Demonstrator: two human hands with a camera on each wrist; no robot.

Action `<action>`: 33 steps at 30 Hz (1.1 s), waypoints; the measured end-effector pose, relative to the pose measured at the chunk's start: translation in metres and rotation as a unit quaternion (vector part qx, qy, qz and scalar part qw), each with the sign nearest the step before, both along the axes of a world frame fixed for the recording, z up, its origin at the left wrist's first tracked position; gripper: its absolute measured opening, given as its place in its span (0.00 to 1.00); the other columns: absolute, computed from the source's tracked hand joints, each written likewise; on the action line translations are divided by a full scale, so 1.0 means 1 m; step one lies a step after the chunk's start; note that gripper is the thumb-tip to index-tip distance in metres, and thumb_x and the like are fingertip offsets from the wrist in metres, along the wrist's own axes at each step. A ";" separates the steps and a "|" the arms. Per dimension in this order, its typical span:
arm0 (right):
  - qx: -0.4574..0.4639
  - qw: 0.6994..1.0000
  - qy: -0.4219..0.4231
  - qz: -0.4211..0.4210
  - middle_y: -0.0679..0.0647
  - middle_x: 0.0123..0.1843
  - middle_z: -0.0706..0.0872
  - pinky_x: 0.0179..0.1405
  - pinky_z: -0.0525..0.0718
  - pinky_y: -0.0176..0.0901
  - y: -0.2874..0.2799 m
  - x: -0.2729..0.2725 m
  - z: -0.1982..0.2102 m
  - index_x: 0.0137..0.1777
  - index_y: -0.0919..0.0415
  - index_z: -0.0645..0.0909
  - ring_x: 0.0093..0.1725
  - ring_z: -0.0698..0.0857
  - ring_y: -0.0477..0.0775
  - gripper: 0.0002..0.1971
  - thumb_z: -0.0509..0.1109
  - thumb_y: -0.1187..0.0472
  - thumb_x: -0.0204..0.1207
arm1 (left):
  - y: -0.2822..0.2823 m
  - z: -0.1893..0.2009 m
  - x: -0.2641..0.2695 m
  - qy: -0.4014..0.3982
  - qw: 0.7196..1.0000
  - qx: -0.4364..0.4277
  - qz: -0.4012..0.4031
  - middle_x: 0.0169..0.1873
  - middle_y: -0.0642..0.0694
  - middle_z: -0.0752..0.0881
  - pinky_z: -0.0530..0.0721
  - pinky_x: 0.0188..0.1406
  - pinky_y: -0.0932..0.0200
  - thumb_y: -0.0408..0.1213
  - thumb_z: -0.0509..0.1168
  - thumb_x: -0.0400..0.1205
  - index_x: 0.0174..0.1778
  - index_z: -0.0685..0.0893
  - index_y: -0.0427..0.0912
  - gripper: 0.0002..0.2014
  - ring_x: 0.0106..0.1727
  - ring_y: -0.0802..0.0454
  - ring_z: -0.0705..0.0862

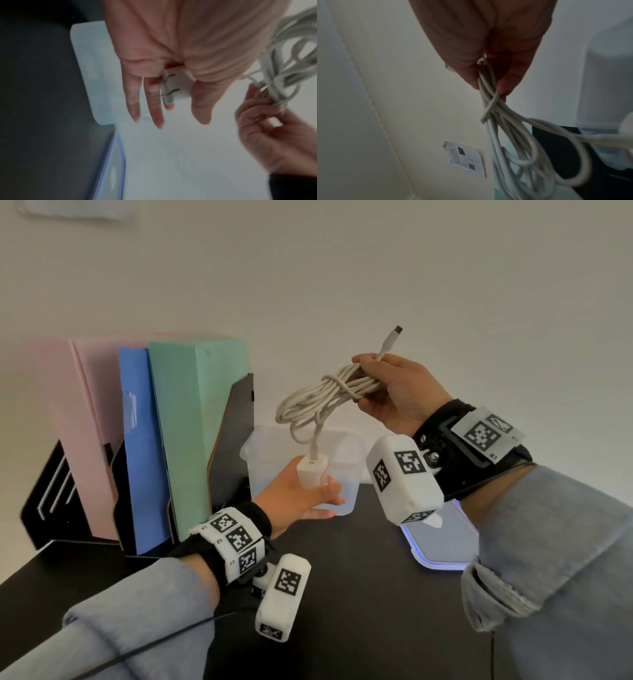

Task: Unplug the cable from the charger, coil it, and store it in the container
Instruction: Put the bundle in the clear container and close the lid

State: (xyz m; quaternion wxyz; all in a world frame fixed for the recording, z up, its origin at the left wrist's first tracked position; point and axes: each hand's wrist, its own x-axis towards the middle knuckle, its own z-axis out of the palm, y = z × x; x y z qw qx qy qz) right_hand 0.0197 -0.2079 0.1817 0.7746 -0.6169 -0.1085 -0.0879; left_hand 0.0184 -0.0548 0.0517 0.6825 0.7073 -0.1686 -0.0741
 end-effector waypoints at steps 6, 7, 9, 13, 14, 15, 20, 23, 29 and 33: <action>0.067 0.996 0.045 -0.031 0.56 0.37 0.85 0.25 0.87 0.35 -0.006 0.033 -0.026 0.45 0.62 0.80 0.32 0.84 0.49 0.05 0.65 0.63 0.80 | 0.026 0.022 0.039 -0.045 0.983 0.023 0.177 0.53 0.41 0.77 0.76 0.33 0.59 0.32 0.70 0.76 0.62 0.61 0.46 0.26 0.38 0.52 0.77; 0.082 0.994 0.056 -0.034 0.56 0.38 0.85 0.26 0.87 0.35 -0.007 0.039 -0.033 0.45 0.62 0.79 0.33 0.84 0.49 0.04 0.64 0.64 0.81 | 0.030 0.022 0.046 -0.050 0.980 0.039 0.188 0.56 0.40 0.76 0.77 0.36 0.57 0.32 0.70 0.76 0.62 0.61 0.45 0.26 0.41 0.50 0.78; 0.118 0.989 0.075 -0.039 0.58 0.40 0.84 0.27 0.89 0.37 -0.008 0.051 -0.050 0.46 0.63 0.78 0.36 0.84 0.52 0.04 0.63 0.66 0.81 | 0.033 0.024 0.056 -0.079 0.968 0.097 0.219 0.58 0.41 0.75 0.80 0.44 0.53 0.33 0.70 0.76 0.67 0.63 0.42 0.28 0.49 0.48 0.78; 0.108 0.988 0.085 -0.068 0.60 0.43 0.84 0.32 0.90 0.39 -0.008 0.073 -0.080 0.51 0.65 0.77 0.38 0.86 0.53 0.03 0.62 0.70 0.80 | 0.028 0.020 0.079 -0.129 0.935 0.176 0.278 0.56 0.42 0.76 0.81 0.50 0.51 0.35 0.71 0.75 0.69 0.69 0.36 0.28 0.53 0.45 0.78; 0.090 0.989 0.083 -0.084 0.60 0.44 0.84 0.33 0.90 0.39 -0.008 0.078 -0.086 0.51 0.64 0.77 0.39 0.86 0.54 0.04 0.62 0.70 0.80 | 0.027 0.018 0.084 -0.134 0.929 0.190 0.286 0.56 0.41 0.77 0.80 0.49 0.51 0.35 0.72 0.75 0.68 0.70 0.37 0.27 0.53 0.45 0.78; 0.067 0.989 0.082 -0.105 0.60 0.44 0.84 0.35 0.91 0.40 -0.008 0.084 -0.093 0.50 0.62 0.78 0.39 0.87 0.54 0.05 0.62 0.70 0.80 | 0.025 0.015 0.091 -0.134 0.924 0.205 0.294 0.58 0.41 0.77 0.80 0.50 0.51 0.37 0.72 0.74 0.67 0.70 0.38 0.27 0.54 0.44 0.79; -0.168 0.958 0.033 -0.231 0.54 0.49 0.87 0.59 0.84 0.53 -0.003 0.108 -0.110 0.53 0.52 0.82 0.51 0.87 0.58 0.08 0.64 0.60 0.77 | 0.021 0.005 0.112 -0.103 0.843 0.369 0.378 0.58 0.45 0.83 0.69 0.66 0.45 0.49 0.71 0.71 0.65 0.73 0.49 0.26 0.63 0.40 0.78; -0.270 0.926 0.073 -0.254 0.48 0.51 0.88 0.64 0.78 0.54 0.001 0.115 -0.117 0.54 0.42 0.81 0.54 0.85 0.54 0.11 0.60 0.52 0.77 | 0.021 0.002 0.124 -0.066 0.827 0.411 0.379 0.53 0.44 0.85 0.68 0.63 0.46 0.53 0.70 0.69 0.60 0.76 0.49 0.25 0.59 0.40 0.81; -0.366 0.882 0.122 -0.270 0.48 0.46 0.80 0.64 0.73 0.52 -0.001 0.124 -0.125 0.57 0.43 0.80 0.65 0.76 0.55 0.14 0.56 0.55 0.79 | 0.024 0.001 0.149 0.022 0.801 0.513 0.307 0.46 0.45 0.86 0.69 0.49 0.50 0.66 0.69 0.62 0.49 0.81 0.46 0.30 0.52 0.41 0.83; -0.425 0.858 0.126 -0.261 0.47 0.43 0.77 0.60 0.69 0.51 0.000 0.124 -0.123 0.59 0.44 0.80 0.69 0.70 0.53 0.16 0.54 0.57 0.79 | 0.023 0.003 0.150 0.060 0.802 0.510 0.306 0.48 0.44 0.83 0.69 0.47 0.50 0.66 0.68 0.61 0.47 0.76 0.45 0.30 0.56 0.39 0.81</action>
